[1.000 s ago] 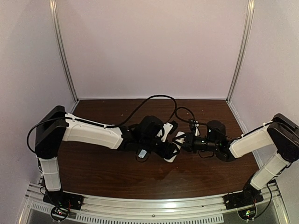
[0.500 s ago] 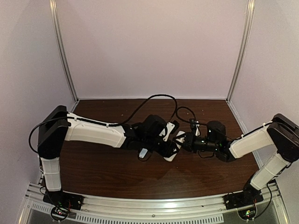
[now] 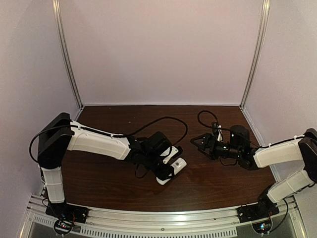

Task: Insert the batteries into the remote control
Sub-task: Place the remote control without the battery cover at the center of the board.

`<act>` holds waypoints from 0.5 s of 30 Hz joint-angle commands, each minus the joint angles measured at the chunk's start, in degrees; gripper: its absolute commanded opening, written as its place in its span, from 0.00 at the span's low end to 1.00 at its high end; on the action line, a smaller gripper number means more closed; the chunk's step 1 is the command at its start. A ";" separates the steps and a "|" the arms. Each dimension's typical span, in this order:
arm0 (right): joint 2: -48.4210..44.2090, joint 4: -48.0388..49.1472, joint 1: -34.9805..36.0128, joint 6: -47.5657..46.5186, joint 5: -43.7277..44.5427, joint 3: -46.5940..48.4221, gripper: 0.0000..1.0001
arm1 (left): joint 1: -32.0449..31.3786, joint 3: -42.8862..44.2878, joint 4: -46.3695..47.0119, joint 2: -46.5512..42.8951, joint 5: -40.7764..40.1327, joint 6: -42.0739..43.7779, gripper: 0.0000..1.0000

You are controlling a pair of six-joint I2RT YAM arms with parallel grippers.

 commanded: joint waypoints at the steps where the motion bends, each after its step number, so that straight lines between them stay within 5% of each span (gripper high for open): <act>1: -5.04 -7.80 -3.01 -5.48 0.48 -2.09 0.99 | 1.58 -0.33 -6.82 -2.36 1.83 5.58 0.22; 15: -21.87 -14.59 -10.00 -10.43 0.38 -5.14 1.00 | 3.49 4.43 -15.72 3.39 3.64 11.31 0.31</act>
